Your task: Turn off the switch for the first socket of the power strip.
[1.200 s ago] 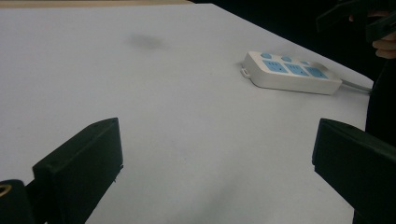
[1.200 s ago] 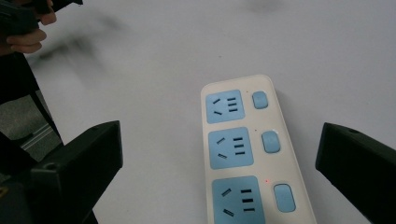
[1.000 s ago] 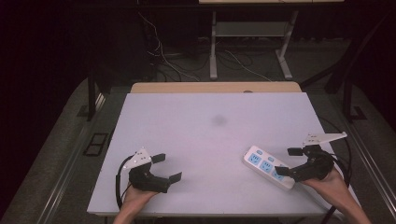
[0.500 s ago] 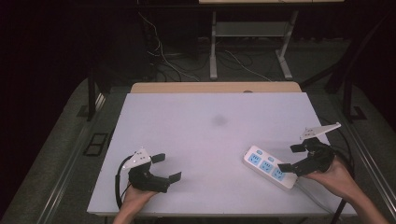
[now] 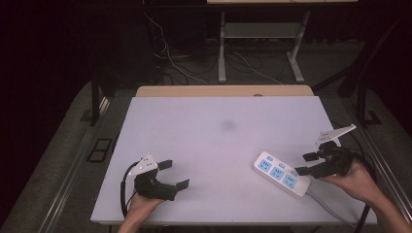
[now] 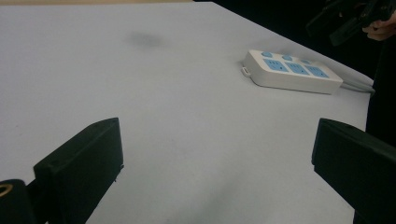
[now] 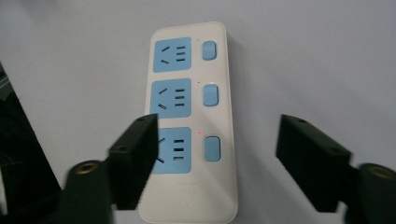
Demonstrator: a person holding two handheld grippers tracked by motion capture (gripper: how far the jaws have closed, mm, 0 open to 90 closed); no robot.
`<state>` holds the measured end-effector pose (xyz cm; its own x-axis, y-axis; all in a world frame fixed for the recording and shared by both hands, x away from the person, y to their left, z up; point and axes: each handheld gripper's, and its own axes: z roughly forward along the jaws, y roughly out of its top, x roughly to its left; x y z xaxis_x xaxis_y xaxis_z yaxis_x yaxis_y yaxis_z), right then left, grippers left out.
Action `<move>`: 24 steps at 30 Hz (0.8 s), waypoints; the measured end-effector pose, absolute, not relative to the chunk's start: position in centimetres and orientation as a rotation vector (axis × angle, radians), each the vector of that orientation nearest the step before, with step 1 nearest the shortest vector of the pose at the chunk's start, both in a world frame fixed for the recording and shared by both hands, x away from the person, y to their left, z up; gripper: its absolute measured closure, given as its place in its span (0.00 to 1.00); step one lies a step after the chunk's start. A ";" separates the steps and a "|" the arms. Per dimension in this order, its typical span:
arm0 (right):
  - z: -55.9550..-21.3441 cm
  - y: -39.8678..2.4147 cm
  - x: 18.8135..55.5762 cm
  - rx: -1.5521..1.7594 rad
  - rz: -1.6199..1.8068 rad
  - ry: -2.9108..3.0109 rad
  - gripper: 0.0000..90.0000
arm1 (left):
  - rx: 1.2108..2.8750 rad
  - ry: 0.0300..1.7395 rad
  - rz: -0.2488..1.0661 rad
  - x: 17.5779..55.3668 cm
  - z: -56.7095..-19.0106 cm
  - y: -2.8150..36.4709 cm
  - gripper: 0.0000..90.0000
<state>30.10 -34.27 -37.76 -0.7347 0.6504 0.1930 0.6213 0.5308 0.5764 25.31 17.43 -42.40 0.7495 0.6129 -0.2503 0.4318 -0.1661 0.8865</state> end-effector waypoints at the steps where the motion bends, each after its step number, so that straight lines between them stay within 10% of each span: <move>1: -37.8 -34.3 30.1 1.126 0.991 2.710 0.42 | 1.800 0.816 0.196 25.3 -42.4 17.4 0.00; 24: -38.8 -34.0 31.0 1.090 1.011 2.799 1.00 | 1.802 0.816 0.197 25.3 -42.5 17.4 0.00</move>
